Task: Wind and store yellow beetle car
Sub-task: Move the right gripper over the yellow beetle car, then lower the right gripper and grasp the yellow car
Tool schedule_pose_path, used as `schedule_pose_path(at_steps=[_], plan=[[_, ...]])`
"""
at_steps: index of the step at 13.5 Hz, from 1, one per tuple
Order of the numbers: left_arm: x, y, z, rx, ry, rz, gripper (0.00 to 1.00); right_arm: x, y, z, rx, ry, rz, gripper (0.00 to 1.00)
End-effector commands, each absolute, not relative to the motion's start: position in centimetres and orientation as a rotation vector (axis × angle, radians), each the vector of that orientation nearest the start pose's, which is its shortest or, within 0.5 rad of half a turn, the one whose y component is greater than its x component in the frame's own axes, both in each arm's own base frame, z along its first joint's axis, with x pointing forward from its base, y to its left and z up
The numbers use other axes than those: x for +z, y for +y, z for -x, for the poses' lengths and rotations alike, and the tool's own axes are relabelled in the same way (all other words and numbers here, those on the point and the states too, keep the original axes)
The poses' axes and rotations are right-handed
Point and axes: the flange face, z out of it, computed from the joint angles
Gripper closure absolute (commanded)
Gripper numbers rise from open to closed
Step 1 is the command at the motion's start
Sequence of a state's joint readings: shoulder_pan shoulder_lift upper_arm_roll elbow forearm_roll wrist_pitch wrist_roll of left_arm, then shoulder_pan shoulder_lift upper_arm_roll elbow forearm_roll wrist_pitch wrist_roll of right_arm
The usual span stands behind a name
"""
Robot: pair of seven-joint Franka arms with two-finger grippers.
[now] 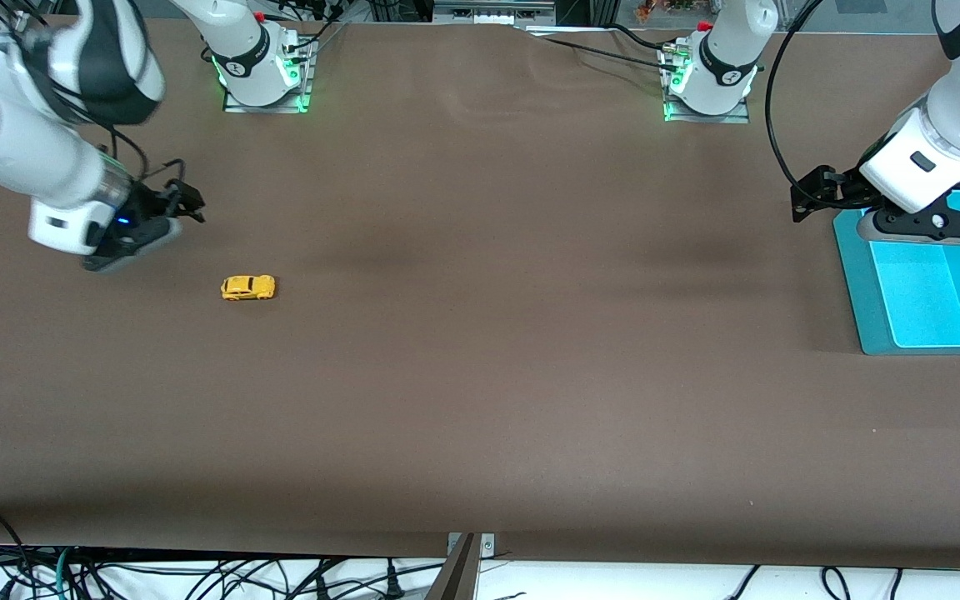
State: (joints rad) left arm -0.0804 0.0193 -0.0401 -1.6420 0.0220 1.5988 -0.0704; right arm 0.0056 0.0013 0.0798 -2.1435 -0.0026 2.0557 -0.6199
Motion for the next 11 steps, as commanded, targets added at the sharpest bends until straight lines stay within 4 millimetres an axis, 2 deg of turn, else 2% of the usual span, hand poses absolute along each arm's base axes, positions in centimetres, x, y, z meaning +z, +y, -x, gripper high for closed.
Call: schedule_pose_path(at_steps=[1, 3, 7, 9, 11], plan=[[59.1, -6.3, -55.3, 0.093, 0.116, 3.114, 0.00, 34.5, 4.2, -51.5, 0.032, -1.555, 2.717, 0.00], [59.1, -6.2, -55.3, 0.093, 0.114, 3.114, 0.00, 30.4, 4.2, -51.4, -0.002, -1.827, 2.550, 0.00], [59.1, -6.1, -55.3, 0.093, 0.111, 3.114, 0.00, 24.1, 4.3, -51.3, -0.013, -2.098, 2.322, 0.00], [59.1, -6.1, -55.3, 0.093, 0.111, 3.114, 0.00, 21.9, 4.2, -50.6, -0.039, -2.160, 2.277, 0.00], [59.1, -6.1, -55.3, 0.093, 0.111, 3.114, 0.00, 20.7, 4.3, -50.6, -0.057, -2.202, 2.245, 0.00]])
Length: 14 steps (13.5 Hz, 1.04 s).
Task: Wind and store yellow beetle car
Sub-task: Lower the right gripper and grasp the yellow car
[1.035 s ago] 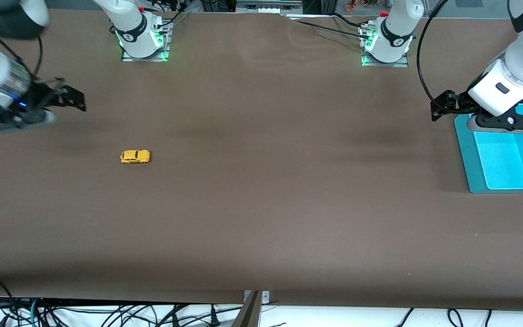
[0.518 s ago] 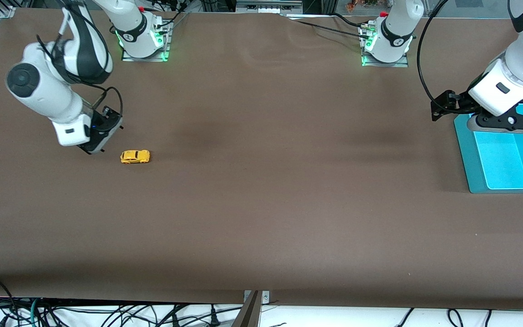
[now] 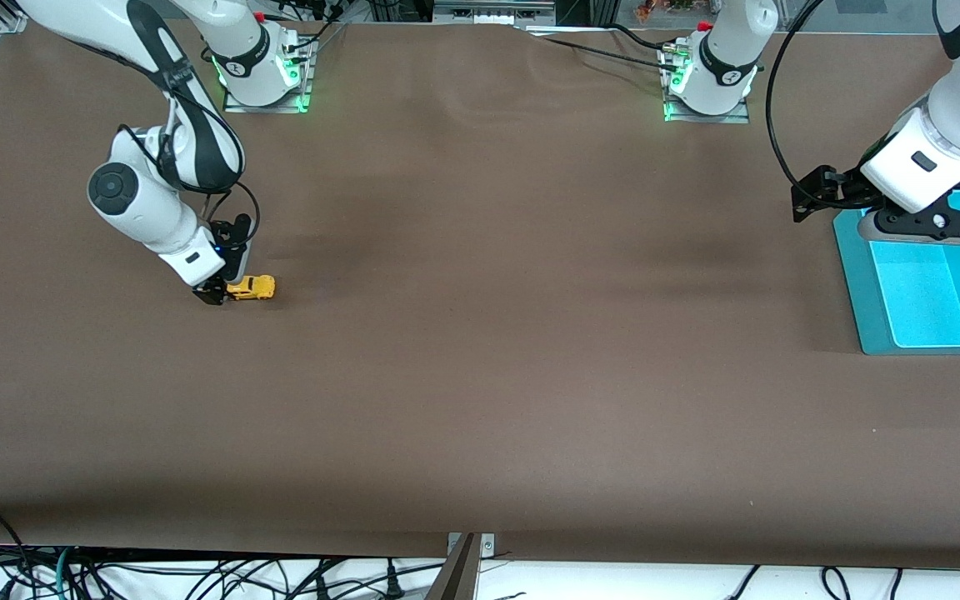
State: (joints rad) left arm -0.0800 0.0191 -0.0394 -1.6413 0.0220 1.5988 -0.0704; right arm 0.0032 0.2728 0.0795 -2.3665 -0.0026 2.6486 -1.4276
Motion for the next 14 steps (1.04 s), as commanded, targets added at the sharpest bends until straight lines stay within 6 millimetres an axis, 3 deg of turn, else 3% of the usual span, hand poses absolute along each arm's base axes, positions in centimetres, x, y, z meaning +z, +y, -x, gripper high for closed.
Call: schedule_pose_path(at_steps=[1, 6, 8, 11, 14], plan=[[59.0, -6.1, -55.4, 0.095, 0.111, 3.114, 0.00, 20.5, 4.3, -50.6, -0.057, -2.203, 2.244, 0.05], [59.0, -6.1, -55.4, 0.095, 0.111, 3.114, 0.00, 20.1, 5.0, -50.7, -0.074, -2.222, 2.227, 0.71], [59.0, -6.1, -55.4, 0.095, 0.111, 3.114, 0.00, 20.6, 6.3, -50.9, -0.087, -2.241, 2.205, 0.96], [59.0, -6.1, -55.4, 0.095, 0.111, 3.114, 0.00, 22.8, 10.1, -52.2, -0.112, -2.255, 2.167, 0.98], [59.0, -6.1, -55.4, 0.095, 0.111, 3.114, 0.00, 21.5, 11.1, -51.7, -0.063, -2.237, 2.145, 0.98]])
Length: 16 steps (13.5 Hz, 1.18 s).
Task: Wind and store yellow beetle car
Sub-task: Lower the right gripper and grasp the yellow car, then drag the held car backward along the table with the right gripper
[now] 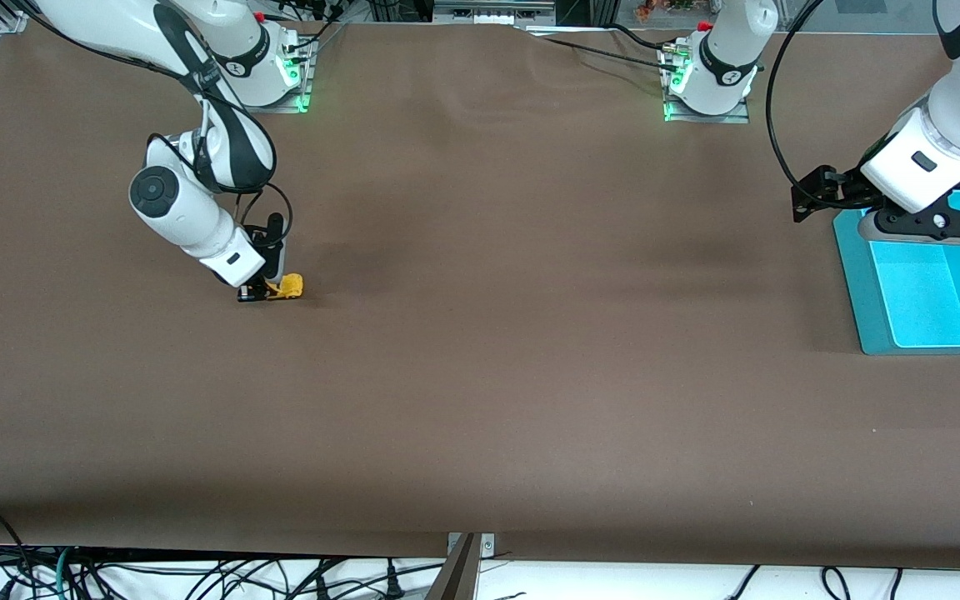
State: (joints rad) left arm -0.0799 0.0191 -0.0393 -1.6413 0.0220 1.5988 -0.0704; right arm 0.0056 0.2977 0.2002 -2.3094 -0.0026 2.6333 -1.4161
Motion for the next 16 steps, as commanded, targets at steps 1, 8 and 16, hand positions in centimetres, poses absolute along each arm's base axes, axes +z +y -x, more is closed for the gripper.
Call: schedule_pose_path(at_steps=[1, 8, 16], plan=[[59.0, -6.1, -55.4, 0.095, 0.111, 3.114, 0.00, 20.9, 11.1, -51.7, 0.063, 2.307, -2.197, 0.98], [59.1, -6.0, -55.3, 0.093, 0.109, 3.114, 0.00, 18.7, 7.4, -51.2, 0.059, 2.355, -2.150, 0.97], [59.0, -6.0, -55.3, 0.098, 0.109, 3.114, 0.00, 17.7, -10.7, -50.0, 0.016, 2.313, -2.182, 0.97]])
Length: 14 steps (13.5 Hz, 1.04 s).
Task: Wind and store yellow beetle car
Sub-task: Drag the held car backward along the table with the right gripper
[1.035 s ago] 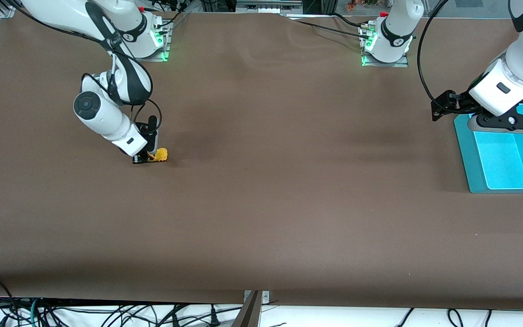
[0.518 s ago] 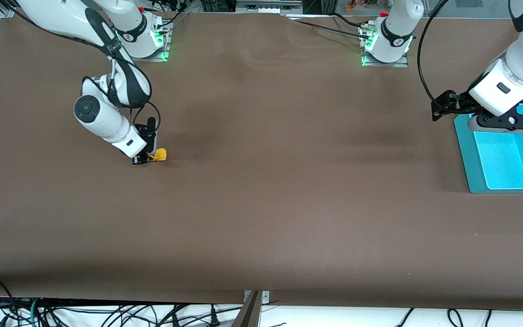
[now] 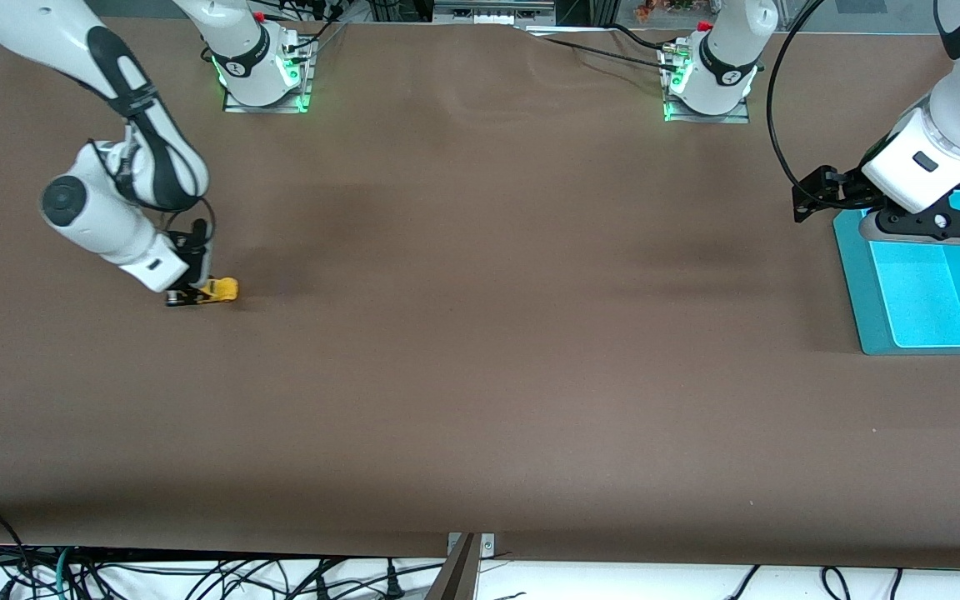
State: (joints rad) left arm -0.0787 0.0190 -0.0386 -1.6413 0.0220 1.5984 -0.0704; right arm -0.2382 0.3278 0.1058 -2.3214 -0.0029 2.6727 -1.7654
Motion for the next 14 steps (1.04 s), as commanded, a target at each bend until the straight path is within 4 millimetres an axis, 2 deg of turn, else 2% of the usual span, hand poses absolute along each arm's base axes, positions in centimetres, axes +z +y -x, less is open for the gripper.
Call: schedule_pose_path(at_steps=[1, 3, 5, 6, 8, 9, 10, 14], plan=[[59.0, -6.0, -55.3, 0.098, 0.109, 3.114, 0.00, 17.6, -12.2, -49.6, 0.016, 2.318, -2.176, 0.96], [59.1, -6.0, -55.3, 0.095, 0.109, 3.114, 0.00, 17.6, -13.2, -49.5, 0.015, 2.319, -2.176, 0.96], [59.1, -6.0, -55.3, 0.095, 0.109, 3.114, 0.00, 17.9, -12.9, -49.7, 0.018, 2.317, -2.183, 0.85], [59.0, -6.0, -55.3, 0.098, 0.109, 3.114, 0.00, 18.2, -12.8, -50.1, 0.022, 2.319, -2.177, 0.76], [59.0, -6.0, -55.3, 0.098, 0.109, 3.114, 0.00, 19.0, -11.2, -51.4, 0.036, 2.361, -2.143, 0.52], [59.0, -6.0, -55.3, 0.098, 0.109, 3.114, 0.00, 19.5, -11.1, -52.0, 0.030, 2.374, -2.148, 0.24], [59.1, -6.0, -55.3, 0.095, 0.109, 3.114, 0.00, 20.3, -10.4, -53.1, 0.039, 2.392, -2.133, 0.00], [59.0, -6.0, -55.3, 0.098, 0.109, 3.114, 0.00, 25.2, -8.4, -57.2, 0.043, 2.416, -2.171, 0.00]])
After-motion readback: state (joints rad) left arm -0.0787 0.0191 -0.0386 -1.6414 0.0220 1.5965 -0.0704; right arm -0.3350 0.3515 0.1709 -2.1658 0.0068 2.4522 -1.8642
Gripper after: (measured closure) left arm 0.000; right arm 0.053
